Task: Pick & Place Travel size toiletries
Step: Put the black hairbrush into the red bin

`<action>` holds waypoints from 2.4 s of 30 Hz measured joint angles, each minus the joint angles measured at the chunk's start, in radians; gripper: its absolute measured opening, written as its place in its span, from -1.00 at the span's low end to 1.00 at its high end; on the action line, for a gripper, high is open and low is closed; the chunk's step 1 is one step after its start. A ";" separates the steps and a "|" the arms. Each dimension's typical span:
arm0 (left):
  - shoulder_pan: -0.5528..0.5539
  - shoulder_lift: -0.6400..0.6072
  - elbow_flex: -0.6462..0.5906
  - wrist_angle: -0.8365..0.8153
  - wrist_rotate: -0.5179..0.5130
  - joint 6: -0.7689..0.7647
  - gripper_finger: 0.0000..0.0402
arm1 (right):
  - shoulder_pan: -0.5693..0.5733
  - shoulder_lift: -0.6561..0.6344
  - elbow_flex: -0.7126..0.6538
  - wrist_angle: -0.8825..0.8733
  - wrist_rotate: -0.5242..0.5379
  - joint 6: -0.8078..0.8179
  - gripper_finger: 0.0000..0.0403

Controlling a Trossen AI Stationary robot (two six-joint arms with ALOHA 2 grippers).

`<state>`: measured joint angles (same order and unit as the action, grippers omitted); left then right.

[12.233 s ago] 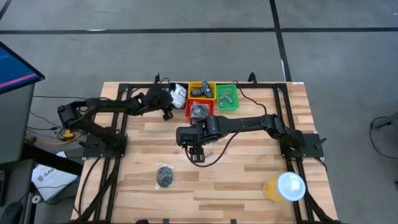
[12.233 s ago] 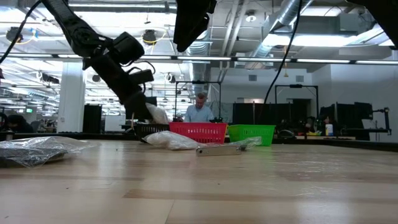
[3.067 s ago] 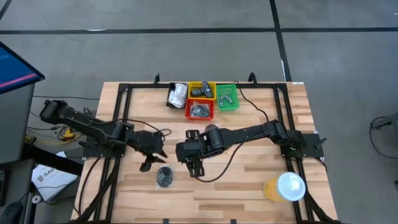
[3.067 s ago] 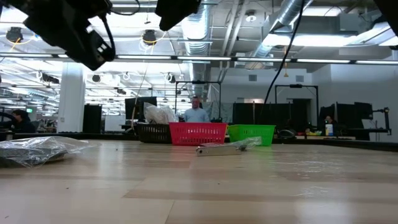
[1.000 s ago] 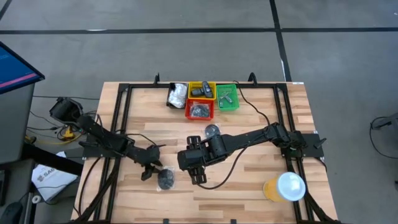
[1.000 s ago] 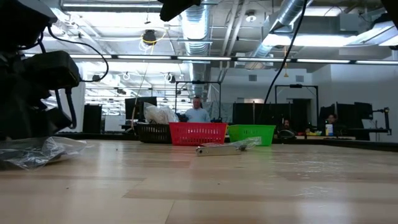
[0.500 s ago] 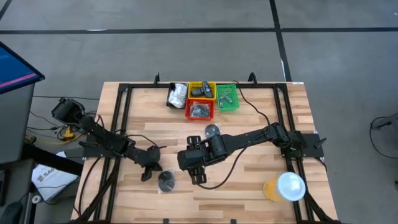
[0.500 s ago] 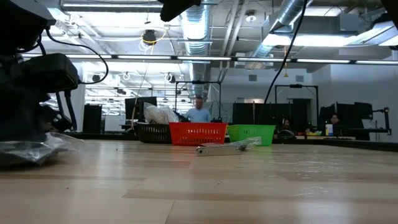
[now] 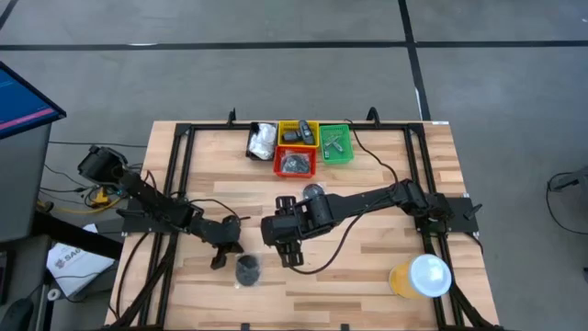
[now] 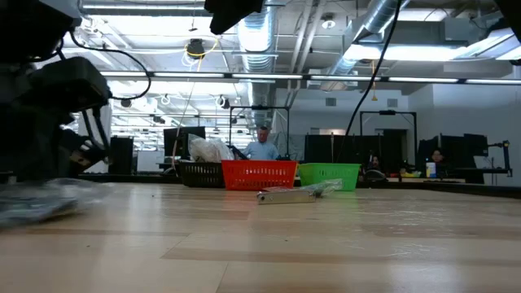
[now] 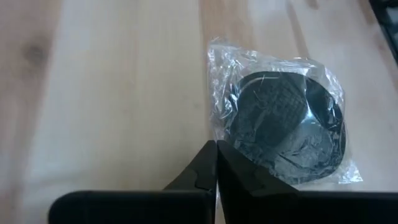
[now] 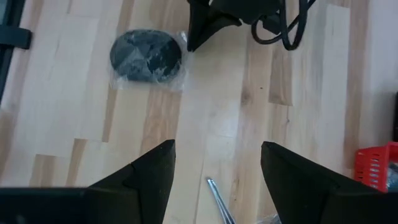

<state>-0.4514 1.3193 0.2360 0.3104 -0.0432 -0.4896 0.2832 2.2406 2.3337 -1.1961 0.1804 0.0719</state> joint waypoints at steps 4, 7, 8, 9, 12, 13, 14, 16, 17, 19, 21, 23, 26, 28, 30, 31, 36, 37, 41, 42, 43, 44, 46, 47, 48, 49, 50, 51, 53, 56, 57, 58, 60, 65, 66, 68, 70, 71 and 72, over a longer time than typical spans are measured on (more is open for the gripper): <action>0.027 -0.018 0.026 0.007 -0.025 0.039 -1.00 | -0.011 0.000 0.000 0.000 0.000 -0.001 0.12; 0.054 -0.053 0.041 0.004 -0.030 0.075 -1.00 | -0.017 0.000 0.000 0.000 0.000 -0.001 0.12; 0.067 -0.070 0.045 0.006 -0.031 0.090 -1.00 | -0.018 0.000 0.000 0.000 0.000 -0.001 0.12; 0.082 -0.089 0.048 0.009 -0.031 0.097 -1.00 | -0.018 0.000 0.000 0.000 0.000 -0.001 0.12; 0.136 -0.161 0.048 -0.001 -0.038 0.129 -1.00 | -0.025 0.000 0.000 0.000 0.000 -0.001 0.12; 0.156 -0.184 0.048 -0.002 -0.039 0.148 -1.00 | -0.025 0.000 0.000 0.000 0.001 0.000 0.12; 0.176 -0.210 0.048 -0.009 -0.039 0.161 -1.00 | -0.025 0.000 0.000 0.000 0.000 -0.001 0.12; 0.215 -0.250 0.048 -0.019 -0.040 0.190 -1.00 | -0.024 0.000 0.000 0.000 0.000 -0.001 0.12; 0.238 -0.264 0.048 -0.019 -0.042 0.198 -1.00 | -0.023 0.000 0.000 0.000 0.000 -0.001 0.12; 0.285 -0.291 0.048 -0.022 -0.046 0.205 -1.00 | -0.022 0.000 0.000 0.000 0.000 -0.001 0.12; 0.332 -0.305 0.048 -0.017 -0.047 0.212 -1.00 | -0.022 0.000 0.000 0.001 0.000 0.000 0.12; 0.375 -0.315 0.048 -0.019 -0.046 0.236 -1.00 | -0.022 0.000 0.000 0.005 0.000 -0.001 0.12; 0.435 -0.317 0.067 -0.017 -0.046 0.274 -1.00 | -0.022 0.000 0.000 0.008 0.000 -0.001 0.12; 0.471 -0.317 0.092 -0.017 -0.037 0.305 -1.00 | -0.022 0.000 0.000 0.008 0.000 -0.001 0.12; 0.503 -0.317 0.121 -0.015 -0.036 0.340 -1.00 | -0.022 0.000 0.000 0.010 0.000 0.000 0.12; 0.518 -0.317 0.134 -0.015 -0.036 0.360 -1.00 | -0.022 0.000 0.000 0.012 0.000 0.000 0.12; 0.602 -0.305 0.197 -0.014 -0.011 0.435 -1.00 | -0.021 0.000 0.000 0.024 0.000 0.000 0.12; 0.619 -0.298 0.208 -0.014 -0.001 0.444 -1.00 | -0.021 0.000 0.000 0.026 0.000 0.000 0.12; 0.684 -0.245 0.252 -0.008 0.022 0.459 -1.00 | -0.021 0.000 0.000 0.028 0.000 0.000 0.12; 0.698 -0.226 0.265 -0.008 0.023 0.459 -1.00 | -0.021 0.000 0.000 0.031 0.000 0.000 0.12; 0.712 -0.204 0.280 -0.007 0.024 0.459 -1.00 | -0.020 0.000 0.000 0.032 0.000 0.000 0.12; 0.722 -0.180 0.293 0.001 0.029 0.460 -1.00 | -0.020 0.000 0.000 0.032 0.000 0.000 0.12; 0.746 -0.132 0.322 0.014 0.051 0.468 -1.00 | -0.018 0.000 0.000 0.032 0.000 0.000 0.12; 0.753 -0.105 0.340 0.019 0.053 0.478 -1.00 | -0.016 0.000 0.000 0.032 0.000 0.000 0.12; 0.762 -0.082 0.354 0.022 0.053 0.485 -1.00 | -0.015 0.000 0.000 0.032 0.000 0.000 0.12; 0.772 -0.057 0.368 0.025 0.054 0.488 -1.00 | -0.013 0.000 0.000 0.031 0.000 0.000 0.12; 0.780 -0.032 0.383 0.031 0.055 0.491 -1.00 | -0.011 0.000 0.000 0.031 0.000 0.000 0.12; 0.789 -0.012 0.395 0.031 0.055 0.491 -1.00 | -0.009 0.000 0.000 0.030 0.000 0.000 0.12; 0.808 0.029 0.419 0.046 0.058 0.492 -1.00 | -0.003 0.000 0.000 0.030 0.000 -0.001 0.12; 0.834 0.071 0.441 0.063 0.063 0.493 -1.00 | 0.005 0.000 0.000 0.026 0.000 -0.001 0.12; 0.842 0.080 0.444 0.070 0.074 0.493 -1.00 | 0.005 0.000 0.000 0.024 -0.001 0.000 0.12; 0.849 0.092 0.449 0.087 0.087 0.491 -1.00 | 0.007 0.000 0.000 0.023 0.000 0.000 0.12; 0.864 0.108 0.455 0.119 0.111 0.485 -1.00 | 0.011 0.000 0.000 0.023 0.000 0.000 0.12; 0.880 0.156 0.458 0.186 0.121 0.477 -1.00 | 0.011 0.000 0.000 0.023 0.000 0.005 0.12; 0.883 0.169 0.458 0.209 0.121 0.468 -1.00 | 0.011 0.000 0.000 0.024 0.000 0.005 0.12; 0.889 0.193 0.458 0.236 0.121 0.457 -1.00 | 0.010 0.000 0.000 0.024 0.000 0.005 0.12; 0.892 0.217 0.458 0.250 0.121 0.448 -1.00 | 0.009 0.000 0.000 0.024 0.001 0.007 0.12; 0.892 0.230 0.458 0.266 0.121 0.440 -1.00 | 0.008 0.000 0.000 0.024 0.001 0.007 0.12; 0.892 0.239 0.458 0.279 0.121 0.433 -1.00 | 0.008 0.000 0.000 0.024 0.001 0.007 0.12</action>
<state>0.4411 1.5580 0.6937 0.5893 0.0777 -0.0562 0.2910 2.2406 2.3341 -1.1725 0.1810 0.0792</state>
